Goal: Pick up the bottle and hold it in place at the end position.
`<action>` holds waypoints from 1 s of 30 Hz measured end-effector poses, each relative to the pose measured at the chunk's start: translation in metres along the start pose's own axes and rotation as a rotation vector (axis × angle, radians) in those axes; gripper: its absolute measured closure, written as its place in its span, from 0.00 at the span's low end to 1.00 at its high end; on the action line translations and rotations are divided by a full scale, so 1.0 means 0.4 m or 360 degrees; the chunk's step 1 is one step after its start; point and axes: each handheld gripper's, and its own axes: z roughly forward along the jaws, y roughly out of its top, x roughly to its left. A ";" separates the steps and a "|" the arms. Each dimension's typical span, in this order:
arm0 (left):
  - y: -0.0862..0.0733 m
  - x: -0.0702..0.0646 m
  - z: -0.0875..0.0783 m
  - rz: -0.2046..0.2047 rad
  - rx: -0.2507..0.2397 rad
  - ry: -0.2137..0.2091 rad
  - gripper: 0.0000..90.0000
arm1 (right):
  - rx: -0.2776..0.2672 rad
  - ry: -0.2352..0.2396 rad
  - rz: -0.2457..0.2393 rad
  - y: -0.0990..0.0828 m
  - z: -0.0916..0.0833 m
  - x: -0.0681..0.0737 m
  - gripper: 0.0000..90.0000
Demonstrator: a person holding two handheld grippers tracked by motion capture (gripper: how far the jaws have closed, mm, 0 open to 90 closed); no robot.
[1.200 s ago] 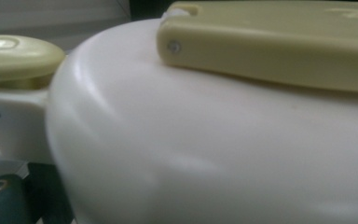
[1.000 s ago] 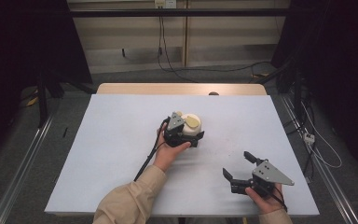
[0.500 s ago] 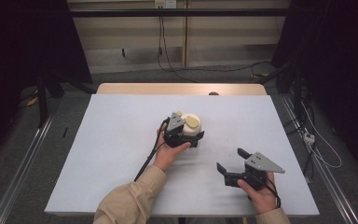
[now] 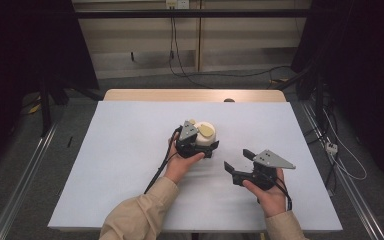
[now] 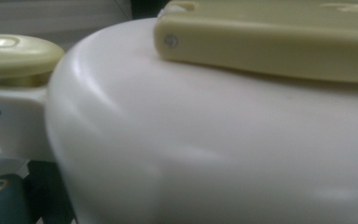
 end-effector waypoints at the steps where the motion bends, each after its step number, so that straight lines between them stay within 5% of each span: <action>1: 0.000 0.000 0.000 0.0002 0.0001 0.0001 0.06 | -0.0002 0.0006 0.0003 0.005 0.003 0.000 0.21; 20: 0.000 -0.003 0.001 0.0009 0.0003 0.0008 0.06 | 0.0064 0.0039 -0.0100 0.069 0.051 0.014 0.36; 30: -0.001 -0.003 0.001 0.0026 0.0011 0.0014 0.06 | 0.0072 0.0066 -0.0101 0.098 0.066 0.017 0.63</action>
